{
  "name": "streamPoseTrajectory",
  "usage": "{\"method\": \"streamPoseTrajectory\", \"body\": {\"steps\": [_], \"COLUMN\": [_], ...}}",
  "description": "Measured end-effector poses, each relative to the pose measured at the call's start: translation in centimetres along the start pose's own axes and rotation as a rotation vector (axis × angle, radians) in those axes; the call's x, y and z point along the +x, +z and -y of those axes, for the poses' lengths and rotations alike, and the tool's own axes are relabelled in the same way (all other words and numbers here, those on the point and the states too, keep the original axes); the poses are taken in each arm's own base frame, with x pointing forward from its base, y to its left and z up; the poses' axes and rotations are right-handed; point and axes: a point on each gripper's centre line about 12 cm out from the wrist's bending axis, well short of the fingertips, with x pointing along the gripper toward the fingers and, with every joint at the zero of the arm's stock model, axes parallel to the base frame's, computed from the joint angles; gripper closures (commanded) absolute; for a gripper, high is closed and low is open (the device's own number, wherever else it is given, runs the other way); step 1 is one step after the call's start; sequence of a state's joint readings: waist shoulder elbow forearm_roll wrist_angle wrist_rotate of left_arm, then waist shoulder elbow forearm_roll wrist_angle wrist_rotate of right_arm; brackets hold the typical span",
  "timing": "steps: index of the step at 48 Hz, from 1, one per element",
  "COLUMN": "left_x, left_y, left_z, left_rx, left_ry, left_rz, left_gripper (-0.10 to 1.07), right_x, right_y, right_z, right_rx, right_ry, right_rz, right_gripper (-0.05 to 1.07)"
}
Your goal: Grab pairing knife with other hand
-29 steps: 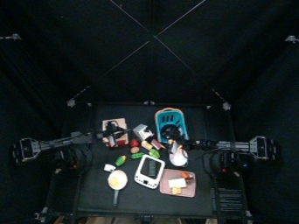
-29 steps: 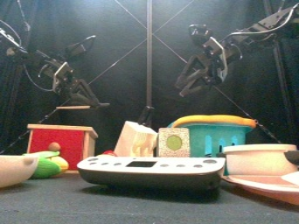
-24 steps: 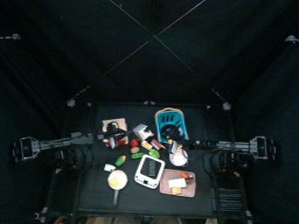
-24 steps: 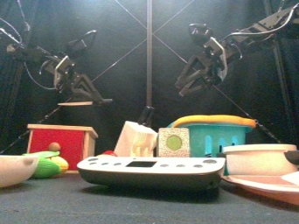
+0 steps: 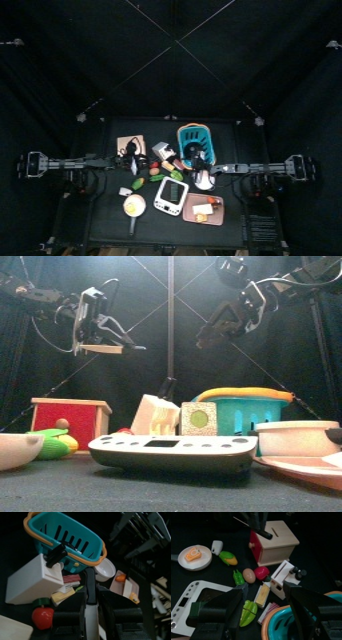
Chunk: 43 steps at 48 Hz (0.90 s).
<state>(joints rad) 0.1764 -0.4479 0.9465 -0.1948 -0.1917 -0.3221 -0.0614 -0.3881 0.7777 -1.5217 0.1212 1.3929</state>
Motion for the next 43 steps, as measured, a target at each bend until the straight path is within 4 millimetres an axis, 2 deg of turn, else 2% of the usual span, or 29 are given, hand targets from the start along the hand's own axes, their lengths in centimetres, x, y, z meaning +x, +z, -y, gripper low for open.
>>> {"method": "streamPoseTrajectory", "body": {"steps": [7,19,32,43], "left_x": [0.9,1.5,2.8,4.2], "left_y": [-0.4,-0.3,-1.2,-1.3], "left_z": [1.2,4.0,4.2,4.7], "left_rx": [-0.096,-0.109,-0.137,-0.131], "left_ry": [-0.014,-0.083,-0.056,-0.05], "left_rz": [-0.022,-0.036,-0.104,-0.144], "left_gripper": [0.41,0.41,0.41,0.41], "right_x": [0.3,2.2,4.2,6.1], "right_y": [1.1,1.3,1.5,1.0], "right_z": [-0.8,-1.3,-2.2,-3.0], "right_rx": [-0.053,-0.157,-0.252,-0.297], "right_ry": [0.022,0.031,0.049,0.066], "right_rz": [0.027,0.012,0.005,-0.023], "right_gripper": [0.12,0.12,0.12,0.12]}}
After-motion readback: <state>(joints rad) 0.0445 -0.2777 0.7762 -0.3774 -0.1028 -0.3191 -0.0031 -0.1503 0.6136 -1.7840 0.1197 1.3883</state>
